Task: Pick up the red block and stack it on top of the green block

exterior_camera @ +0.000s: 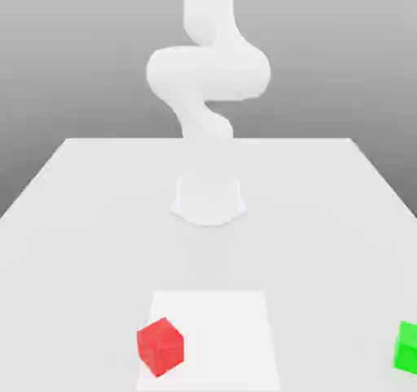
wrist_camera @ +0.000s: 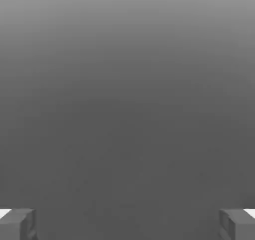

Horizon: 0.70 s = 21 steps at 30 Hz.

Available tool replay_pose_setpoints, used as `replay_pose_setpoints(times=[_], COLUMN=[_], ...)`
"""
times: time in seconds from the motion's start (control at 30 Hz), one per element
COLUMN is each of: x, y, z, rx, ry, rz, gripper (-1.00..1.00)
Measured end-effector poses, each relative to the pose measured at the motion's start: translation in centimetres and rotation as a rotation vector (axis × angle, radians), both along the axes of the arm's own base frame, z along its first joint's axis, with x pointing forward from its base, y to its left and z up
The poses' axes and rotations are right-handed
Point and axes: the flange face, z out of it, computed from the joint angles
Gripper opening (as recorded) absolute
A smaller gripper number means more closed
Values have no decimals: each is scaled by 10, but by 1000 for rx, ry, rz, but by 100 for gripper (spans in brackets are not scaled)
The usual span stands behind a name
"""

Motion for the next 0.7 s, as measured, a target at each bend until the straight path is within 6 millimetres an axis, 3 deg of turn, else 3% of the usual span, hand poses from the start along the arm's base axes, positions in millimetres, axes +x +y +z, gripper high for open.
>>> replay_pose_setpoints(times=[0.17,0.33,0.5,0.7], x=[57,89,99,83], y=[-14,-34,-53,-70], z=[-94,-192,-293,-407], rx=[49,107,176,278], ry=[150,289,425,584], rz=[-168,-329,-487,-679], gripper=[0,0,0,0])
